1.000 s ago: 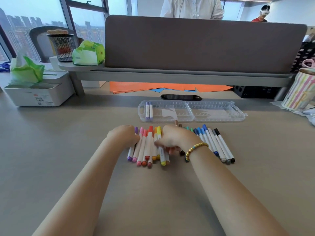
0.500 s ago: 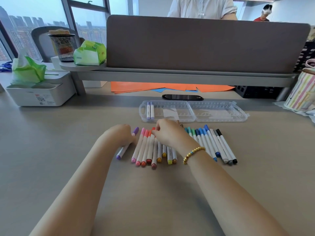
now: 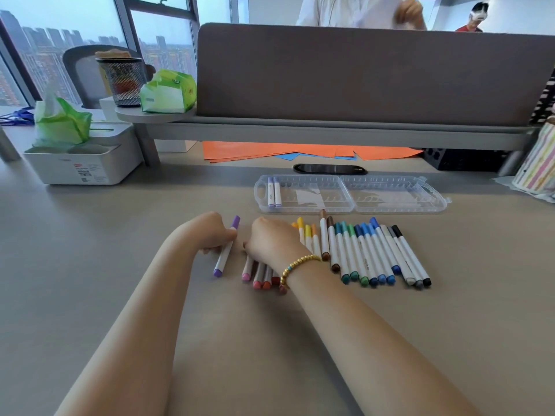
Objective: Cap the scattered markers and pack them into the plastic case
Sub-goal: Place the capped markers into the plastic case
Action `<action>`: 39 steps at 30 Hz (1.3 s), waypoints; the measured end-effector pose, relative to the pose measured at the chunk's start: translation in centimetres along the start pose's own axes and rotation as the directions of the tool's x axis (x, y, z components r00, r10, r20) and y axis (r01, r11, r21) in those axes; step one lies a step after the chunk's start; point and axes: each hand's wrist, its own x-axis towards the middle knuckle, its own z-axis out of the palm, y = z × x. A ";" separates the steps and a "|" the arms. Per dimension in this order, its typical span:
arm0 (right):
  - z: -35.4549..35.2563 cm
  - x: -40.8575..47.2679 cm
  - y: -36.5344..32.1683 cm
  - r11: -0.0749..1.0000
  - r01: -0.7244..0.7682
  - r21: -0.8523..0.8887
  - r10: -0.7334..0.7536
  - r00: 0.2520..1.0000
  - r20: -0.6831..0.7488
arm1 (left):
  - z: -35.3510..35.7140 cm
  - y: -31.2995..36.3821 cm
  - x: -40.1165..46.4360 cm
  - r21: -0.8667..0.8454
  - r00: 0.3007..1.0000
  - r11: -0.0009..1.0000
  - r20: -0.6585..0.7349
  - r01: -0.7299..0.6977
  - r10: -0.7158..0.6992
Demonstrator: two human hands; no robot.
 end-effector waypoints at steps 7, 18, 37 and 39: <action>-1.1 1.6 -0.8 0.999 -0.035 -0.034 0.040 0.986 0.163 | -0.4 -0.7 -0.1 -0.106 0.999 0.994 0.030 0.019 -0.015; -3.8 2.6 5.2 0.742 -0.188 0.644 0.072 0.977 0.202 | -1.4 1.0 0.9 -0.488 0.997 0.870 -0.050 -0.075 0.058; -6.5 9.3 13.8 0.518 -0.206 0.830 0.245 0.966 0.087 | -2.8 11.2 11.4 -0.633 0.991 0.766 -0.124 -0.110 0.041; -6.5 10.0 13.9 0.553 -0.216 0.805 0.260 0.962 0.080 | -2.5 11.5 12.3 -0.571 0.993 0.815 -0.109 -0.100 0.046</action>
